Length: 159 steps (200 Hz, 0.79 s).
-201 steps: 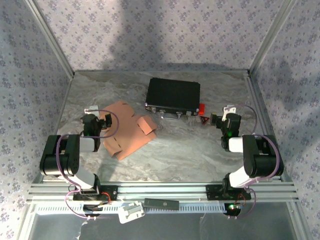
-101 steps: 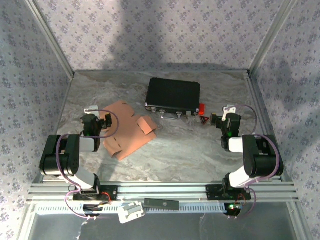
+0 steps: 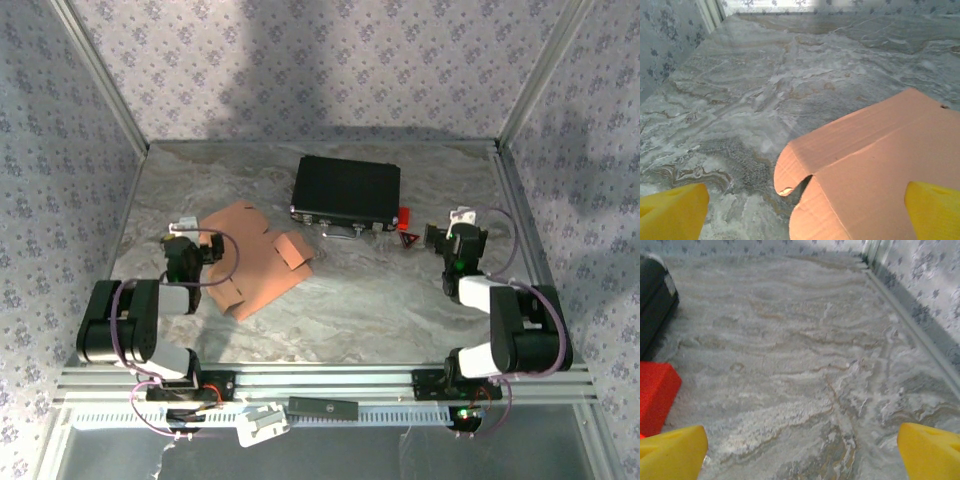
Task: Fold the paper box
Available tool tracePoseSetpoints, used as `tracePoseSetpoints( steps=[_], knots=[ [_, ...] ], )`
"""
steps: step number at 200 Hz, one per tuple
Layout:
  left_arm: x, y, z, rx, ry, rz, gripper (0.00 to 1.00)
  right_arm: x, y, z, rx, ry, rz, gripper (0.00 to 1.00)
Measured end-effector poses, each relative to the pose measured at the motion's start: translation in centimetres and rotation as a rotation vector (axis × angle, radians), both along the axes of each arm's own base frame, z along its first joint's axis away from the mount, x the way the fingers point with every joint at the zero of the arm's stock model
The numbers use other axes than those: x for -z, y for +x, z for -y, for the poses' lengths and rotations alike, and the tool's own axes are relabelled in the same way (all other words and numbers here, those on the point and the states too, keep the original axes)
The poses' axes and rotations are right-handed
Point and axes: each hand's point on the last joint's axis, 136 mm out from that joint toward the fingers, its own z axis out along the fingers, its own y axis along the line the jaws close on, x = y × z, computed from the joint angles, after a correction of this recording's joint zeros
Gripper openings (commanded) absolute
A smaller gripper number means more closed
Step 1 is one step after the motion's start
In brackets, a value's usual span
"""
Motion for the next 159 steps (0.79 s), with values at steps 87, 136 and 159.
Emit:
tracePoseSetpoints(
  steps=[87, 136, 159],
  knots=[
    [-22.6, -3.4, 4.0, -0.076, -0.308, 0.257, 0.88, -22.2, -2.6, -3.1, 0.0, 0.399, 0.205, 0.79],
    [-15.4, -7.2, 5.7, -0.128, -0.515, -0.258, 0.78, -13.3, -11.5, -19.7, -0.411, 0.582, -0.238, 0.74],
    [-7.0, -12.5, 8.3, -0.135, -0.512, -0.558, 0.69, -8.9, -17.1, -23.8, -0.516, 0.577, -0.379, 0.74]
  ],
)
